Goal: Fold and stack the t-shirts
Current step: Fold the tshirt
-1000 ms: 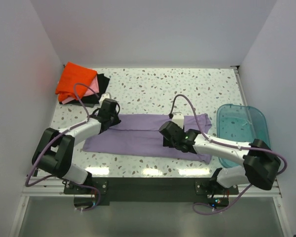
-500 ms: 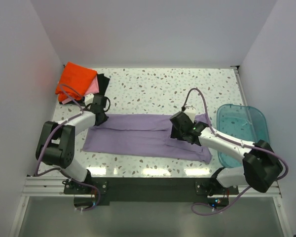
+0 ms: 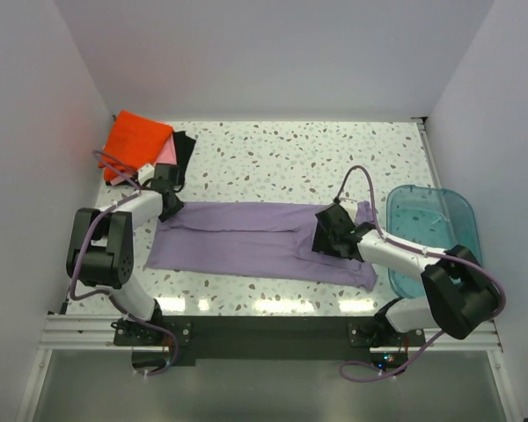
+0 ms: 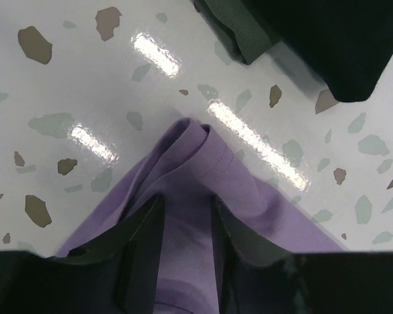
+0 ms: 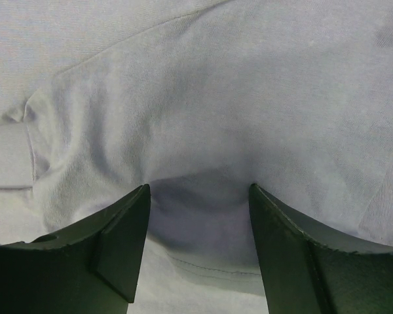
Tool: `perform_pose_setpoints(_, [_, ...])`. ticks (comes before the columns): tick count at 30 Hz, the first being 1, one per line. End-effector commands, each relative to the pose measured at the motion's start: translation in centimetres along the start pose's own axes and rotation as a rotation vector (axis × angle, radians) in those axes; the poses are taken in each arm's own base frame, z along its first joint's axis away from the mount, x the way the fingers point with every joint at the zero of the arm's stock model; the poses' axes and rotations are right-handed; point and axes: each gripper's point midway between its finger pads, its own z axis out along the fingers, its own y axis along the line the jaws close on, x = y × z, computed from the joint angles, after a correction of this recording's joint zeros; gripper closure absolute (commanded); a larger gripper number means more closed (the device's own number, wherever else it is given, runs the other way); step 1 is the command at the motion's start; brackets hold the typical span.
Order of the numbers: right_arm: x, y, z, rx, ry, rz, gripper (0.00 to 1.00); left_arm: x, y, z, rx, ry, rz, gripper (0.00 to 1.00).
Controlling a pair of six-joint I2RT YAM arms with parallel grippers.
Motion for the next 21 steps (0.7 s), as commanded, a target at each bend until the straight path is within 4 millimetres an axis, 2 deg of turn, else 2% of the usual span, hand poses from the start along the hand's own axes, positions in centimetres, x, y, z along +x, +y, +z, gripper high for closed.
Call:
perform_pose_setpoints(1, [0.2,0.0,-0.1,-0.017,0.009,-0.006,0.34,-2.1,-0.2,-1.3,0.009,-0.038,-0.021,0.60])
perform_pose_setpoints(4, [-0.7,0.1,-0.7,-0.017,-0.009,-0.016,0.33,-3.0,-1.0,-2.9,0.068,-0.067,-0.005,0.56])
perform_pose_setpoints(9, [-2.4,0.9,-2.4,-0.051,-0.038,0.009,0.31,-2.5,-2.0,-5.5,0.096,-0.133,0.066,0.56])
perform_pose_setpoints(12, [-3.4,0.9,-3.2,-0.050,-0.074,0.031,0.28,-0.8,-3.1,-6.6,0.114,-0.152,0.119,0.56])
perform_pose_setpoints(14, [-3.9,0.4,-3.3,-0.008,-0.083,0.045,0.26,0.4,-3.2,-6.2,0.114,-0.139,0.129,0.56])
perform_pose_setpoints(16, [-3.9,-0.1,-3.1,0.031,-0.080,0.066,0.23,2.6,-3.6,-5.6,0.121,-0.098,0.174,0.60])
perform_pose_setpoints(17, [-4.1,-0.5,-2.9,0.060,-0.094,0.075,0.20,3.4,-3.5,-5.5,0.116,-0.088,0.193,0.62])
perform_pose_setpoints(18, [-4.1,-0.7,-2.5,0.081,-0.088,0.079,0.19,4.8,-3.4,-5.8,0.115,-0.082,0.218,0.65])
perform_pose_setpoints(21, [-4.1,-1.0,-1.1,0.114,-0.061,0.095,0.18,7.2,-3.7,-6.7,0.147,-0.080,0.262,0.72])
